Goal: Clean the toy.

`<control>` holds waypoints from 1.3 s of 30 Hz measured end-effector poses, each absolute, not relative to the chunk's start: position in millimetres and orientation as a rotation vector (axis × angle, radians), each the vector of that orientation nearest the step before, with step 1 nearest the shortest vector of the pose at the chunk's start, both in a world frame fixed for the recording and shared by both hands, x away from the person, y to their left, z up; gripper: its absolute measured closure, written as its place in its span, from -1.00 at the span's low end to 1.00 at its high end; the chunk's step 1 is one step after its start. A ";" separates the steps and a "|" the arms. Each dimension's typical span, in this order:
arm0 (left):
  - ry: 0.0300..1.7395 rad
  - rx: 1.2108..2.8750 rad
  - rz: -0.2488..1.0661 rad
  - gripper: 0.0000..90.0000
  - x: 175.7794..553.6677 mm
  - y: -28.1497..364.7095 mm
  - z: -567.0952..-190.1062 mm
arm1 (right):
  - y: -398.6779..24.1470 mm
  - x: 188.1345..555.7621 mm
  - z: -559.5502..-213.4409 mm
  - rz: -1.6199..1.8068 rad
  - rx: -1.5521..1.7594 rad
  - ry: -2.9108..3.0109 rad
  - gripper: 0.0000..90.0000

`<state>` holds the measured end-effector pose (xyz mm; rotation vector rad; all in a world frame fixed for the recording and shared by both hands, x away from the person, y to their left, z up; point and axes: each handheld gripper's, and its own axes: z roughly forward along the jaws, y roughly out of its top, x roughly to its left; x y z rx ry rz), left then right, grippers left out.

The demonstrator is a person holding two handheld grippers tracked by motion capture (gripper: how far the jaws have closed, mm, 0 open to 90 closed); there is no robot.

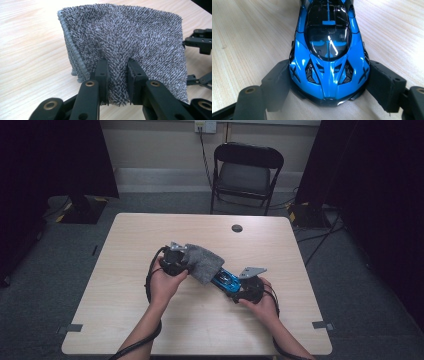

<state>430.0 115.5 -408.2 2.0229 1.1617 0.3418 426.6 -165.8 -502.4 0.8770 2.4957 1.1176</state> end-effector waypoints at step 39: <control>1.037 2.203 0.307 0.64 419.2 47.0 -444.3 | -165.7 426.0 -502.4 1.117 0.876 2.493 -0.47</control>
